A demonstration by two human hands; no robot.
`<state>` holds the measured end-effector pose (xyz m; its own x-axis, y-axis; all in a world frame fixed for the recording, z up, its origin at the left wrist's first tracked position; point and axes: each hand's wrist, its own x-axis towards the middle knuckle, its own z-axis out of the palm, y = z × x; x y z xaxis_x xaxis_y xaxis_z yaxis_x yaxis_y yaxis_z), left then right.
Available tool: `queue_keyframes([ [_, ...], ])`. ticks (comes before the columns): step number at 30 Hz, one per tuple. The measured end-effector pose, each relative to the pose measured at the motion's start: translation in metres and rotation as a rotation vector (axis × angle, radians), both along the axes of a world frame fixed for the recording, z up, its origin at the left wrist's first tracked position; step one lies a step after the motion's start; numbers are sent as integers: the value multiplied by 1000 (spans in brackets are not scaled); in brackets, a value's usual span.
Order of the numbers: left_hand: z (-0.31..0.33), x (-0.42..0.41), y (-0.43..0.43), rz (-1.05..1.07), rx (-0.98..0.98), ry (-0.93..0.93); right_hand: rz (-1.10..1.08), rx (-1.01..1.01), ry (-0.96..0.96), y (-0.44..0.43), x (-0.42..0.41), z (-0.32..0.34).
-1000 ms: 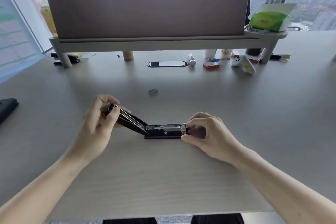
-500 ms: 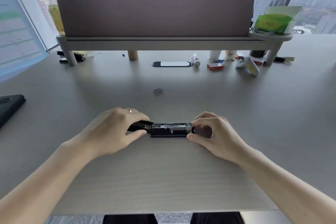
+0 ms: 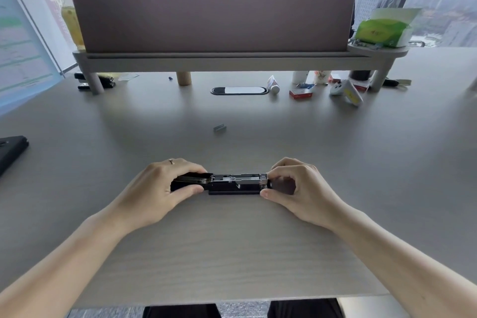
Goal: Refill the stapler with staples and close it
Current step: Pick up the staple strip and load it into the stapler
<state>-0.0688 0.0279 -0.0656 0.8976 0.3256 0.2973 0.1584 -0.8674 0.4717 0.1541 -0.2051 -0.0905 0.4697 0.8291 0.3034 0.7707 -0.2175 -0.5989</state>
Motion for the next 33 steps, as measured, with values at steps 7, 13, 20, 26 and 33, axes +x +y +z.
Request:
queue_keyframes([
  [7,-4,-2,-2,25,-35,-17,-5,-9,-2,0,0,1],
  [13,-1,-3,-5,34,11,2,-3,-29,-4,-2,-3,3],
  [20,20,2,-6,65,87,12,7,-25,11,-6,-3,9],
  [26,40,56,16,162,43,-34,-67,-109,-94,24,32,17],
  [33,31,126,39,258,2,119,-78,-296,-182,57,55,12],
])
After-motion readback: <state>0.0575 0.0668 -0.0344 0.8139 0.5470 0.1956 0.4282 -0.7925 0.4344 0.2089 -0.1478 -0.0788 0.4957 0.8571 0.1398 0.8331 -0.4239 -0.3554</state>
